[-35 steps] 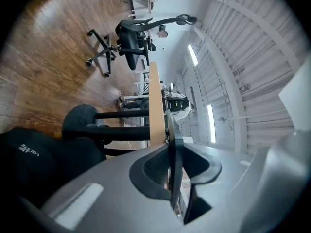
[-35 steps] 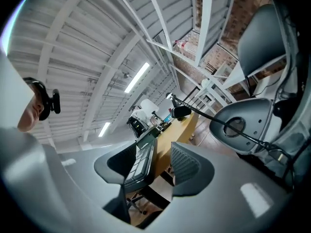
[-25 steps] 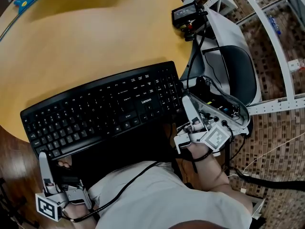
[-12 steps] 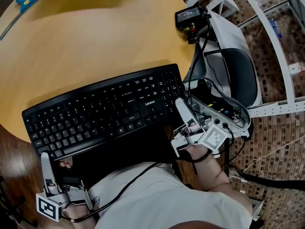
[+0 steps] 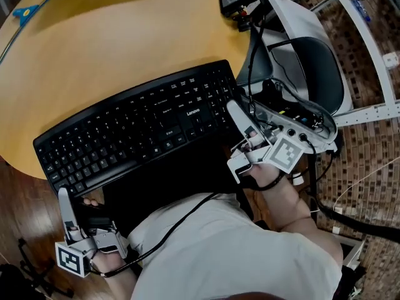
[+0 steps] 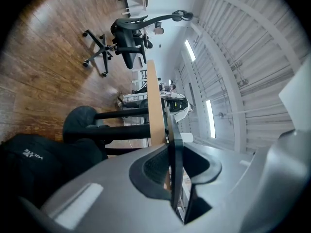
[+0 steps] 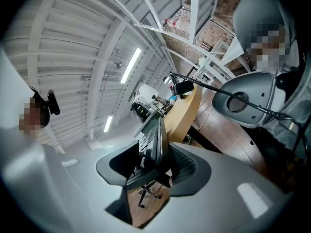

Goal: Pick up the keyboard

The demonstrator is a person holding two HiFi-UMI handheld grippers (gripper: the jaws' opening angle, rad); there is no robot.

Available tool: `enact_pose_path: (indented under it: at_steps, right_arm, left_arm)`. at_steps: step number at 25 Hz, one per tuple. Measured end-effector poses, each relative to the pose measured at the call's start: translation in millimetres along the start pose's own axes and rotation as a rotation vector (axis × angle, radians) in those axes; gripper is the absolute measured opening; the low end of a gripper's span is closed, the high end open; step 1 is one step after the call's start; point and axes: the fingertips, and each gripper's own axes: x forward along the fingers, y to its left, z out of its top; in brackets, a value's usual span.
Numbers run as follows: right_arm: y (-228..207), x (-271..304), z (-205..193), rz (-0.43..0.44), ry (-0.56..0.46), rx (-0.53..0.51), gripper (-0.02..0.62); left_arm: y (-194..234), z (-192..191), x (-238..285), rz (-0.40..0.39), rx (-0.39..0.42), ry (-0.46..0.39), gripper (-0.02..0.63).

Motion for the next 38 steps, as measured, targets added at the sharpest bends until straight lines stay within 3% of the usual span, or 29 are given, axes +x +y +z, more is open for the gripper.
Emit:
enact_pose_path:
  at_steps: [9,10,14,19,38]
  right_arm:
    - [4.0,-5.8,-0.6,0.023,-0.043,0.094,0.175]
    - [3.3,-8.0,0.6,0.026,-0.050,0.105,0.152]
    - [9.7,-9.4,5.8,0.088,-0.078,0.117,0.139]
    - [0.9,-16.1,4.1,0.046,-0.089,0.155,0.133]
    - [7.7,-18.7,9.6,0.077,-0.106,0.128,0.135]
  left_arm:
    - [4.2,-1.8,1.1,0.005,-0.030,-0.004,0.138]
    - [4.7,-2.1,1.3,0.007,-0.034,-0.004,0.138]
    - [7.1,-0.1,0.7,-0.010,-0.047,-0.014,0.140]
    - [3.8,-1.6,-0.6,-0.026,-0.040,-0.016,0.140]
    - [-7.8,-1.3,-8.6,-0.055,-0.006,-0.054,0.144]
